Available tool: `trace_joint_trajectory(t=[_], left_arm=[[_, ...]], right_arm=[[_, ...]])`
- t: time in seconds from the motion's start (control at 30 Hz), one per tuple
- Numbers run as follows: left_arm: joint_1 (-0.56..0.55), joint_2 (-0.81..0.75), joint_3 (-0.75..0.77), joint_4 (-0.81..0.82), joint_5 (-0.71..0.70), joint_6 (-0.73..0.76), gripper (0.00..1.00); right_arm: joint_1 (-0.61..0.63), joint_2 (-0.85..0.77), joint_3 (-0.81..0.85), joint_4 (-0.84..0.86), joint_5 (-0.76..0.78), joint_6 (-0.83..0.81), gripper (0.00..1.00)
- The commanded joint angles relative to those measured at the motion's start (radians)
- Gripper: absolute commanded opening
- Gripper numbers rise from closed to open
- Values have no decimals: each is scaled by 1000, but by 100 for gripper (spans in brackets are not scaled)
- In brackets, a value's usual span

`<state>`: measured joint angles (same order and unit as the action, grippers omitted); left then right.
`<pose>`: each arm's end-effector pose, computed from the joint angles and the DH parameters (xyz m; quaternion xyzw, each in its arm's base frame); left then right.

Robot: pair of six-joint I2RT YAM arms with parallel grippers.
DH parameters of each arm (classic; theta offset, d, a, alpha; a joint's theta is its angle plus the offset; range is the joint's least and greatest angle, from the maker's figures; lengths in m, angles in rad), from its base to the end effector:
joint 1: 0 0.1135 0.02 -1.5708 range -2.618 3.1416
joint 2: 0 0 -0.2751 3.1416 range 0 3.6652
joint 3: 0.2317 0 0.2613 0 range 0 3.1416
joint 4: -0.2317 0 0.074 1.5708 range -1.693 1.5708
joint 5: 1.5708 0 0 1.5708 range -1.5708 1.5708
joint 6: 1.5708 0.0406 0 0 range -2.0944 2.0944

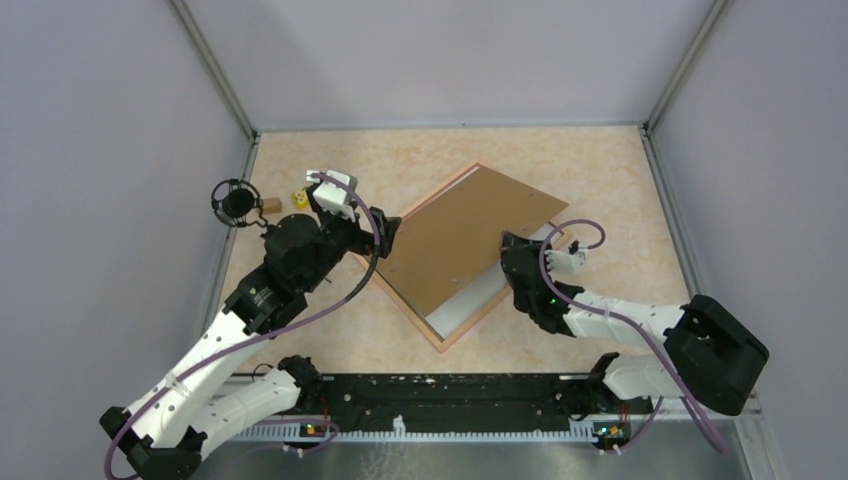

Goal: Put the photo into the frame

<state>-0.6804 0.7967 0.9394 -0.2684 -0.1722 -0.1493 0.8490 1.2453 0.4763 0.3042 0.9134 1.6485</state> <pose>0.1474 -0.1103 0.3915 0.1413 0.7361 -0.2065 0.6290 0.1859 0.1625 0.1961 0.5106 0.6134 0.3284 0.5052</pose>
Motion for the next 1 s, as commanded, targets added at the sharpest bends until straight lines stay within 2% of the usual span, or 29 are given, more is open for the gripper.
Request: trace_joint_trajectory(t=[0.0, 0.1, 0.37, 0.53, 0.57, 0.7, 0.8, 0.97], left_arm=[[5, -6, -4, 44, 11, -8, 99], [5, -8, -4, 46, 11, -9, 99], [5, -12, -5, 47, 14, -9, 99], [5, -13, -9, 49, 15, -10, 99], [5, -14, -10, 51, 16, -12, 99], [5, -10, -11, 52, 20, -13, 99], [5, -10, -11, 51, 19, -13, 99], [5, -12, -11, 52, 14, -12, 99]], right_arm=[[13, 16, 37, 77, 3, 49, 1], [13, 24, 52, 48, -3, 28, 26], [12, 76, 115, -65, -62, -38, 70], [11, 130, 233, -282, -106, -76, 95], [11, 143, 268, -353, -111, -81, 98], [8, 181, 371, -530, -125, -145, 99], [2, 199, 411, -570, -147, -230, 99], [-14, 211, 419, -545, -222, -403, 99]])
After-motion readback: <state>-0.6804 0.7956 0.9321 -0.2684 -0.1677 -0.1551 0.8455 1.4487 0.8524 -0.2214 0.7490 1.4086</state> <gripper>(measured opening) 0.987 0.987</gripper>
